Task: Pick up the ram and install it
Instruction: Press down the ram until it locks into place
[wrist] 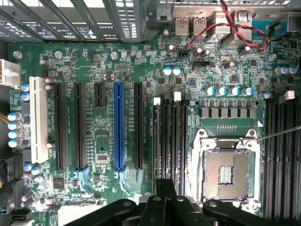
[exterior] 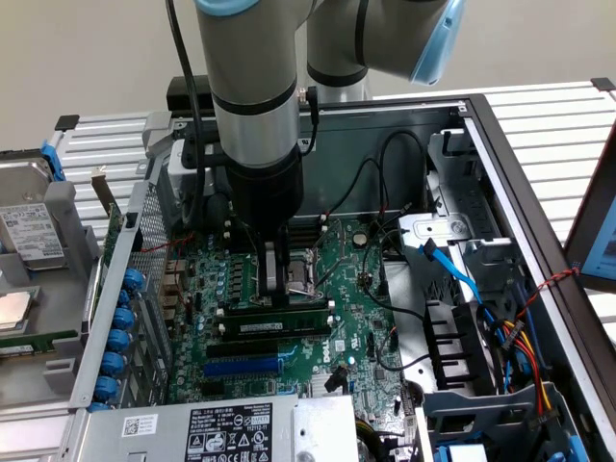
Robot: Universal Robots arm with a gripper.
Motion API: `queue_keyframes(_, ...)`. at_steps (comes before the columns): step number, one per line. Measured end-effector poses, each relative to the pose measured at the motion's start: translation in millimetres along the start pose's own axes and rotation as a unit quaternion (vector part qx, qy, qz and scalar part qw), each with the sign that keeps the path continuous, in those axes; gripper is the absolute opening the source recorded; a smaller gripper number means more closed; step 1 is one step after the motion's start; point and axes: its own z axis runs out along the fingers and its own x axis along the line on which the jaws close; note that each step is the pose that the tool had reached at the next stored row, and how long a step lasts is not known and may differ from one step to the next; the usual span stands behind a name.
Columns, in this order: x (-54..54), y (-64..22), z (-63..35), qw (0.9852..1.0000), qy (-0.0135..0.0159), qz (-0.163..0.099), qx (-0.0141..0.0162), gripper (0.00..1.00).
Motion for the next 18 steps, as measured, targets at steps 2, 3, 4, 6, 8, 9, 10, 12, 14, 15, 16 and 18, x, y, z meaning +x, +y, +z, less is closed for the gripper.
queue_keyframes(2,-0.1,0.0,0.1,1.0000,-0.0014,0.006,0.0002,0.10)
queue_keyframes(3,-0.1,0.0,0.2,1.0000,-0.0019,0.010,0.0004,0.10)
queue_keyframes(4,-0.1,0.0,0.2,0.9999,-0.0020,0.014,0.0005,0.10)
queue_keyframes(6,-0.1,-0.1,0.2,0.9997,-0.0019,0.024,0.0009,0.10)
queue_keyframes(8,0.0,0.0,0.1,0.9994,-0.0016,0.036,0.0014,0.10)
queue_keyframes(9,-0.1,0.0,0.0,0.9991,-0.0014,0.042,0.0017,0.10)
queue_keyframes(10,-0.1,0.0,-0.2,0.9988,-0.0011,0.049,0.0020,0.10)
queue_keyframes(12,-0.1,-0.1,-0.8,0.9980,-0.0004,0.063,0.0026,0.10)
queue_keyframes(14,-0.1,-0.1,-1.5,0.9970,0.0001,0.077,0.0032,0.10)
queue_keyframes(15,-0.1,-0.1,-1.8,0.9965,0.0004,0.084,0.0035,0.10)
queue_keyframes(16,-0.2,-0.1,-2.1,0.9958,0.0007,0.091,0.0038,0.10)
queue_keyframes(18,-0.2,-0.1,-2.8,0.9944,0.0012,0.106,0.0045,0.10)
